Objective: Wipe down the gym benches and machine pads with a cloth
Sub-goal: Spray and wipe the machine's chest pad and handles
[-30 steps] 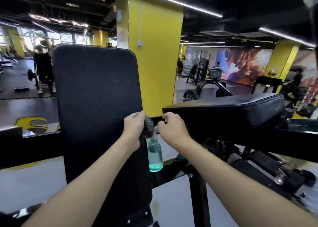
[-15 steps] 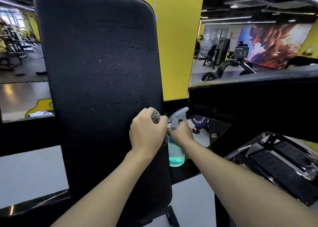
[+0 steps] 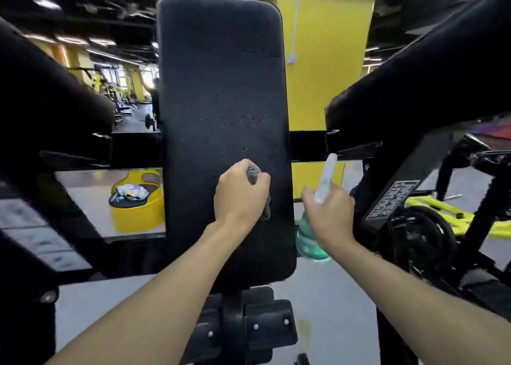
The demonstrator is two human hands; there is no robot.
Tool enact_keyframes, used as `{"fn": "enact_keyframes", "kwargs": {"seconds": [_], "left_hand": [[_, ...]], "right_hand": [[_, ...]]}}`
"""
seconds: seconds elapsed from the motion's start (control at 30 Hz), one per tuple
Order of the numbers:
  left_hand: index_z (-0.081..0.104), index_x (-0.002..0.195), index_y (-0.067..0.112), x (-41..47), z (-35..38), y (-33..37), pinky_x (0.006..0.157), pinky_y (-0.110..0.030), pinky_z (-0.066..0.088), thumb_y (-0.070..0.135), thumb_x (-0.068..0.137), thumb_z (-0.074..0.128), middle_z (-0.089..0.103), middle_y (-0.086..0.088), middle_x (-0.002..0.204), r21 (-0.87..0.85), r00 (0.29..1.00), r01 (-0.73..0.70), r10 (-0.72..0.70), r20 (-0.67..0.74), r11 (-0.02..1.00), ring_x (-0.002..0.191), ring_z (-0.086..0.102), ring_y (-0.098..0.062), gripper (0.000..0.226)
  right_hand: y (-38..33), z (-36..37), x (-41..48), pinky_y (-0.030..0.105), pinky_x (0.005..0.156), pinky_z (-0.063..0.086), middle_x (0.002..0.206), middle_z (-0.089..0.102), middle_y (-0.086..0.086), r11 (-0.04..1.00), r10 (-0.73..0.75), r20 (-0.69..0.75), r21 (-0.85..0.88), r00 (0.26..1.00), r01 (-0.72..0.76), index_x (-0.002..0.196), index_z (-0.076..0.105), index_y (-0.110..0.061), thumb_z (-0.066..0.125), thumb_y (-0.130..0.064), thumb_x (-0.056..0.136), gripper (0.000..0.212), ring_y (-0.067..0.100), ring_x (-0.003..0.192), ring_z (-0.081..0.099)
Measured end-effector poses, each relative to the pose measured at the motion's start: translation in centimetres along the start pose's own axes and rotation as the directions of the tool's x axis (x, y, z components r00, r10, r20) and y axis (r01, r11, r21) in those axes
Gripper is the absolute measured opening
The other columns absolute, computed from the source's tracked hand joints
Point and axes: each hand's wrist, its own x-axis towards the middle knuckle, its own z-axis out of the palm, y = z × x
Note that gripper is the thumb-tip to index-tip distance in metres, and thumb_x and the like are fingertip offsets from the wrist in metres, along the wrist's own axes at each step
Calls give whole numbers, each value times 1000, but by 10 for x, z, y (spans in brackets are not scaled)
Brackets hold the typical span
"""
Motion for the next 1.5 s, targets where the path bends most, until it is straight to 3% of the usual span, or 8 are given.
{"fn": "enact_keyframes", "kwargs": {"seconds": [0.2,0.43,0.53,0.73,0.87,1.03,1.33,1.5], "left_hand": [[56,71,21,-158,-82,-2,60,-37,49,24,86,56,62,6,62,167,968,-29,69,-240,986,66,60,-15,15],[57,82,26,-279,-191,92,63,-35,48,29,87,59,61,6,67,339,940,-2,118,-321,941,69,60,-19,6],[54,90,27,-306,-241,134,69,-41,53,30,86,59,61,5,77,357,890,-50,204,-408,933,74,61,-20,7],[51,117,20,-368,-328,196,63,-15,39,23,88,67,44,-1,125,596,722,9,407,-560,803,83,51,-9,34],[27,155,20,-407,-390,206,76,-31,43,28,92,64,21,-5,159,686,703,262,353,-618,679,103,55,-23,74],[-1,156,27,-411,-418,201,52,-20,43,14,92,61,58,-1,97,507,851,281,32,-524,815,70,58,-14,90],[-5,146,36,-390,-443,192,75,-43,61,20,89,64,46,-11,116,627,873,351,0,-489,695,82,63,-21,91],[-6,145,39,-390,-450,186,59,-31,53,16,89,63,57,-18,110,661,896,334,-7,-445,673,69,61,-20,91]], "right_hand": [[-2,-44,-113,36,69,44,96,54,12,950,-39,133,313,990,-5,108,42,-5,56,-30,75,44,32,82,52],[-77,-137,-238,46,69,52,78,56,3,872,-100,501,460,860,-167,127,50,-15,53,-39,57,74,37,76,66],[-118,-182,-265,43,73,54,80,56,1,812,-276,496,579,823,-77,104,58,-40,57,-14,80,35,33,66,71],[-192,-236,-303,35,67,35,80,43,11,732,-514,591,680,622,-42,106,59,-13,53,-4,84,24,28,54,70],[-238,-244,-329,37,65,38,83,47,13,680,-634,611,733,474,-36,89,55,4,57,1,83,7,30,51,68],[-291,-243,-356,39,59,39,70,44,12,629,-728,580,777,365,21,75,46,-3,57,-8,75,12,34,58,70],[-322,-220,-349,32,48,48,71,43,10,643,-662,581,765,472,-39,63,41,-15,50,3,74,23,28,52,59],[-320,-200,-320,27,48,33,74,42,8,716,-549,602,697,580,-45,59,44,-18,51,-2,70,20,38,70,69]]}}
